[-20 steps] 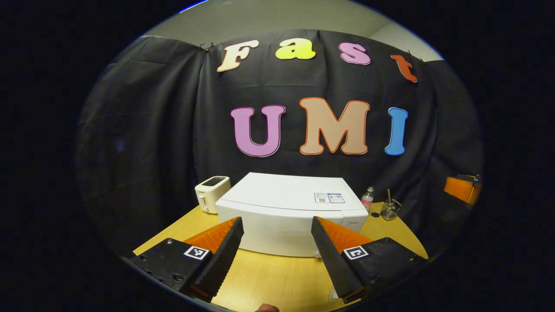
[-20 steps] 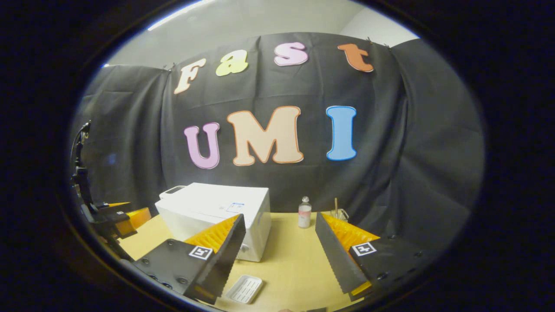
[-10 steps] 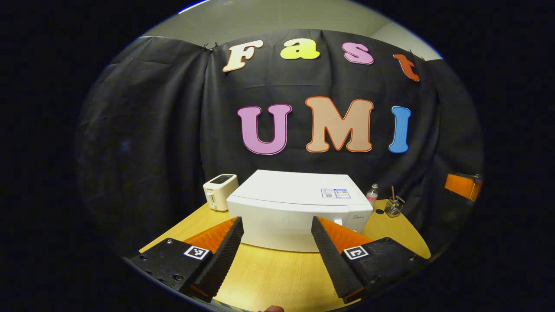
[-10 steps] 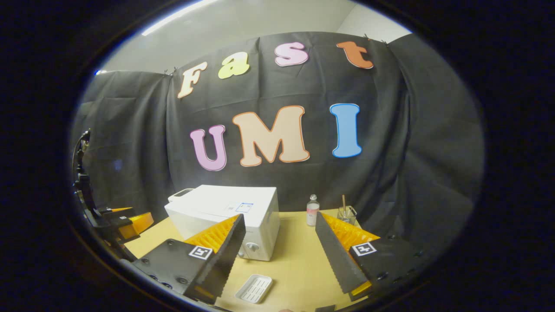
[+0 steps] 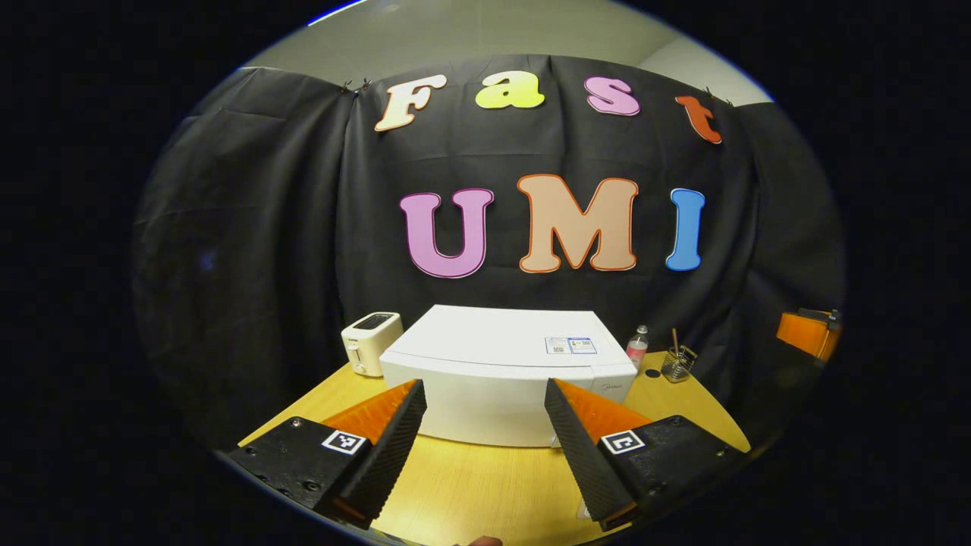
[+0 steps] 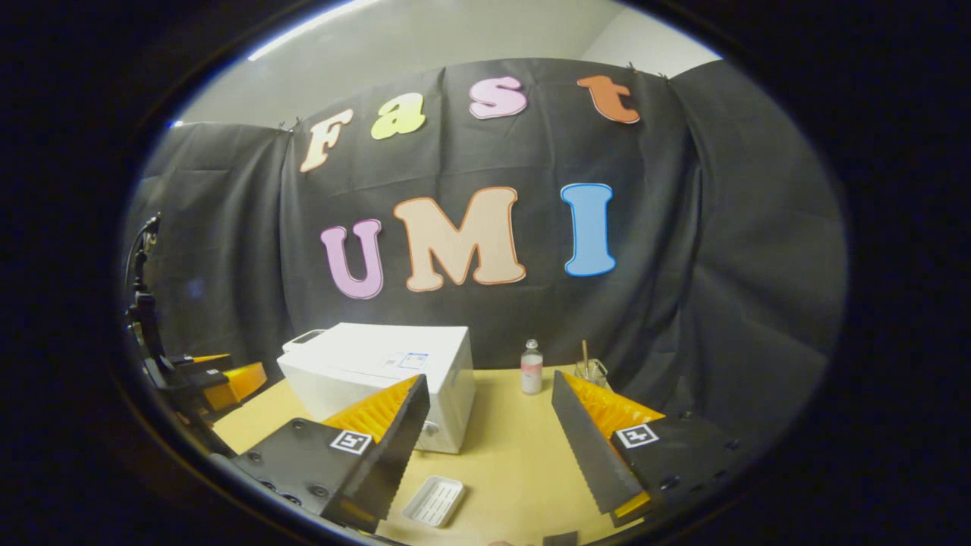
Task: Open the microwave oven with the left hand, put the food in, and close the microwave oven.
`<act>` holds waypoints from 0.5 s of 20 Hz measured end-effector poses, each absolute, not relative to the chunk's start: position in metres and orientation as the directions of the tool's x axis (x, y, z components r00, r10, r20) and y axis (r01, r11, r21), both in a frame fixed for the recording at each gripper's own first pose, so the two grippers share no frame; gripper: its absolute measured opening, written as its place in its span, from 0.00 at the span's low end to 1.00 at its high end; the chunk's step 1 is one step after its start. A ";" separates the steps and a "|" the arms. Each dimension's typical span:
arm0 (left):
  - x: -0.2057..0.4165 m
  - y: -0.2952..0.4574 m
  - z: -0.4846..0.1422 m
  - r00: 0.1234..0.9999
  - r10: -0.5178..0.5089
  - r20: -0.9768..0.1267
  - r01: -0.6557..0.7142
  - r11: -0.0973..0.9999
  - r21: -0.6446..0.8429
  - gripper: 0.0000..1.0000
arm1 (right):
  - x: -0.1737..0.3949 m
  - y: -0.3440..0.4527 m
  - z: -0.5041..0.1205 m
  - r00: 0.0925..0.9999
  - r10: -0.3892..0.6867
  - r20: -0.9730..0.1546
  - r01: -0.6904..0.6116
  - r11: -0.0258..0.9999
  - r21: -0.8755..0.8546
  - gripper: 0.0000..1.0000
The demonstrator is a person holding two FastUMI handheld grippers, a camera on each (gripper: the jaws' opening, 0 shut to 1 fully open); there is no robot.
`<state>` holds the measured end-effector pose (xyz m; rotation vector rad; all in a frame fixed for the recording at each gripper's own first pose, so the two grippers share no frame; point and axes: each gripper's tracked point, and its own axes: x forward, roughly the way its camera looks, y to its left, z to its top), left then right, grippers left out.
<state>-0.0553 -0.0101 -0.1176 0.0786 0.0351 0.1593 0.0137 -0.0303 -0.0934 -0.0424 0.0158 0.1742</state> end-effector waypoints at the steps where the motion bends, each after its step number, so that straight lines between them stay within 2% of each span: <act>1: -0.054 -0.013 -0.117 0.988 0.154 -0.026 -0.151 0.985 0.078 0.96 | 0.013 -0.033 -0.094 0.986 0.165 -0.019 -0.166 0.985 -0.047 0.92; 10: -0.046 -0.022 -0.130 0.987 0.147 -0.063 -0.146 0.989 0.017 0.97 | 0.004 -0.048 -0.099 0.990 0.140 -0.014 -0.141 0.989 -0.041 0.92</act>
